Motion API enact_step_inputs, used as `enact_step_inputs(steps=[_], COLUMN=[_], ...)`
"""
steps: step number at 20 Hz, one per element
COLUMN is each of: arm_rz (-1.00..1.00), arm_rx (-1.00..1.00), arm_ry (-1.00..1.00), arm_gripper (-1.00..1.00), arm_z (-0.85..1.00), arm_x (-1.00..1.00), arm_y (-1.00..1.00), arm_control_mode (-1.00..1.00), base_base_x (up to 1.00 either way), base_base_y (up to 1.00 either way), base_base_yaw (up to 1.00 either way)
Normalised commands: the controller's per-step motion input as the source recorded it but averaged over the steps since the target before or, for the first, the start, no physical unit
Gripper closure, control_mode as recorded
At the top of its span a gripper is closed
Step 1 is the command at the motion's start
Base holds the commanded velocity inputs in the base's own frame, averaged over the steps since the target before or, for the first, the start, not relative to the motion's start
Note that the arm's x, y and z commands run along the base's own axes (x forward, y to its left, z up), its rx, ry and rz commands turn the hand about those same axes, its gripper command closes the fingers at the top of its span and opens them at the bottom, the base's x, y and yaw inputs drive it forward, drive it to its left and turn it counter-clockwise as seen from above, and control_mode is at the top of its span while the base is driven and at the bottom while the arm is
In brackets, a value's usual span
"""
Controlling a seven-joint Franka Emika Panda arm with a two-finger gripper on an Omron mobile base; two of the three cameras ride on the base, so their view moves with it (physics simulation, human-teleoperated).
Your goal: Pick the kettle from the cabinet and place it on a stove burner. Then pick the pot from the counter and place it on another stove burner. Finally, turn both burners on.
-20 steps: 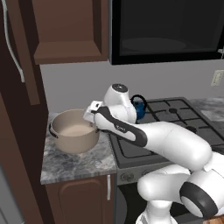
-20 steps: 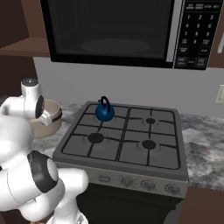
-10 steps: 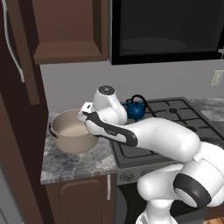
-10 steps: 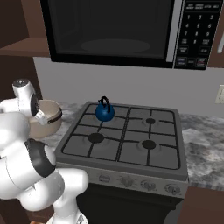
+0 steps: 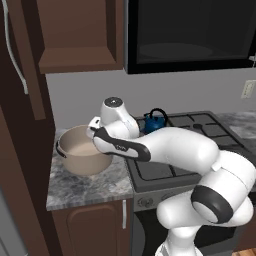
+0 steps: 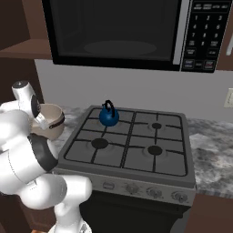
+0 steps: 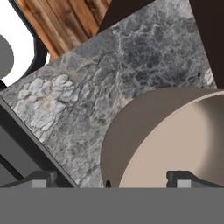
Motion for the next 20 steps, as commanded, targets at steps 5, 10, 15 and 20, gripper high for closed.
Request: enact_step_inputs(steps=[5, 10, 15, 20], arm_rz=[-0.05, -0.04, -0.04, -0.04], arm_rx=[-0.02, 0.0, 0.0, 0.0], arm_ry=[0.05, 0.06, 0.07, 0.05], arm_gripper=[-1.0, -1.0, -1.0, -1.0], arm_z=[-0.09, -0.14, -0.17, -0.16], arm_x=[0.15, 0.12, 0.11, 0.09], arm_y=[0.0, 0.0, 0.0, 0.0], arm_control_mode=[-1.0, -1.0, -1.0, -1.0], base_base_x=[0.0, 0.0, 0.0, 0.0], base_base_y=[0.0, 0.0, 0.0, 0.0], base_base_yaw=[0.0, 0.0, 0.0, 0.0])
